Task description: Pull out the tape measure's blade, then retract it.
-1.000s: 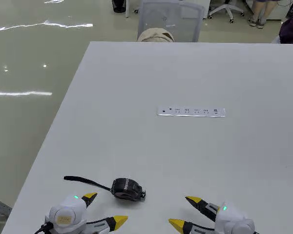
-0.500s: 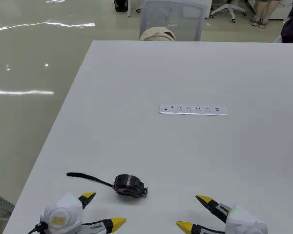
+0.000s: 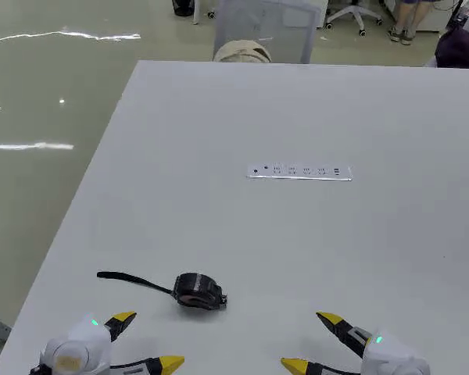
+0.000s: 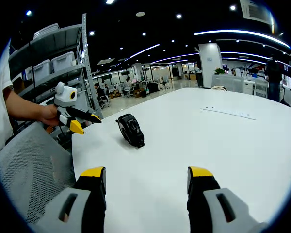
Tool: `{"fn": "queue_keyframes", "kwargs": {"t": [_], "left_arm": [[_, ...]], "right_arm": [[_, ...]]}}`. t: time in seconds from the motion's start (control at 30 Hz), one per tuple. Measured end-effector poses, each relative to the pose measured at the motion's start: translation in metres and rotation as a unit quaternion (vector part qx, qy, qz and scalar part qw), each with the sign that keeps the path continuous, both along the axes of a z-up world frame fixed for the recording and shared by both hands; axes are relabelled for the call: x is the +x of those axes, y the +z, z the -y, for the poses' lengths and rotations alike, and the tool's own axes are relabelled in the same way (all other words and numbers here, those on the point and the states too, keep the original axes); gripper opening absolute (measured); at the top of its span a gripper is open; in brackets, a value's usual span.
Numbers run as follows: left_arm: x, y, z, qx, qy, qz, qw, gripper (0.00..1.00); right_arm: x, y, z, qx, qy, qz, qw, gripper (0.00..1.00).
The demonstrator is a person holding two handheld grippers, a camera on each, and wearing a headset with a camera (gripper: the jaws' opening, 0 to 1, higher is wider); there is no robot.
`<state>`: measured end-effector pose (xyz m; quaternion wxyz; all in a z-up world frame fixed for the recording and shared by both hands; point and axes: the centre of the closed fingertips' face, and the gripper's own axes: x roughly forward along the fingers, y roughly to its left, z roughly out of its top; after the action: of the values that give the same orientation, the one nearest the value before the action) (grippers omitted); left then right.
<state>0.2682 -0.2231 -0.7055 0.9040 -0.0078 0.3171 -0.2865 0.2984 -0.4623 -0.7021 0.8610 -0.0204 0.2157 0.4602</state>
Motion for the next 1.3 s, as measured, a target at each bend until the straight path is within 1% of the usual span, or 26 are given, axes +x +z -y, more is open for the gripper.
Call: {"fn": "queue_keyframes", "kwargs": {"t": [0.1, 0.2, 0.3, 0.43, 0.53, 0.63, 0.67, 0.73, 0.83, 1.0, 1.2, 1.23, 1.3], "left_arm": [[-0.002, 0.001, 0.000, 0.001, -0.001, 0.001, 1.0000, 0.78], [-0.004, 0.001, -0.001, 0.001, -0.001, 0.000, 1.0000, 0.78], [-0.005, 0.003, -0.001, -0.006, 0.002, 0.003, 1.0000, 0.78], [-0.008, 0.004, 0.001, -0.010, 0.001, 0.005, 0.9999, 0.78], [-0.012, 0.006, 0.003, -0.015, 0.000, 0.002, 0.9999, 0.79], [-0.015, 0.003, 0.003, -0.012, -0.004, 0.001, 0.9999, 0.79], [-0.016, 0.005, 0.002, -0.010, -0.005, 0.002, 0.9999, 0.79], [-0.017, 0.007, 0.002, -0.013, -0.006, 0.002, 0.9999, 0.79], [-0.017, 0.007, 0.001, -0.014, -0.007, 0.002, 0.9999, 0.80], [-0.021, 0.011, -0.002, -0.014, -0.006, 0.005, 0.9999, 0.80], [-0.024, 0.014, -0.008, -0.019, 0.003, 0.007, 0.9998, 0.81], [-0.025, 0.014, -0.009, -0.020, 0.005, 0.005, 0.9998, 0.81], [-0.026, 0.014, -0.011, -0.018, 0.005, 0.005, 0.9998, 0.81]], "right_arm": [[-0.002, 0.002, 0.003, 0.002, -0.006, -0.004, 1.0000, 0.70], [-0.006, 0.005, 0.005, 0.003, -0.007, 0.000, 1.0000, 0.70], [-0.008, 0.007, 0.009, 0.002, -0.012, 0.000, 0.9999, 0.71], [-0.012, 0.008, 0.014, 0.003, -0.019, 0.000, 0.9998, 0.74], [-0.014, 0.011, 0.017, 0.002, -0.024, -0.002, 0.9997, 0.76], [-0.015, 0.013, 0.018, 0.003, -0.026, 0.001, 0.9996, 0.76], [-0.016, 0.013, 0.019, 0.001, -0.027, 0.001, 0.9996, 0.76], [-0.018, 0.015, 0.020, 0.002, -0.028, 0.003, 0.9996, 0.75], [-0.021, 0.016, 0.021, 0.001, -0.029, 0.002, 0.9996, 0.76], [-0.025, 0.020, 0.020, 0.002, -0.029, 0.007, 0.9996, 0.75], [-0.029, 0.018, 0.023, -0.001, -0.028, 0.007, 0.9996, 0.76], [-0.031, 0.020, 0.022, -0.002, -0.028, 0.009, 0.9996, 0.76], [-0.032, 0.020, 0.022, -0.004, -0.027, 0.007, 0.9996, 0.76]]}}
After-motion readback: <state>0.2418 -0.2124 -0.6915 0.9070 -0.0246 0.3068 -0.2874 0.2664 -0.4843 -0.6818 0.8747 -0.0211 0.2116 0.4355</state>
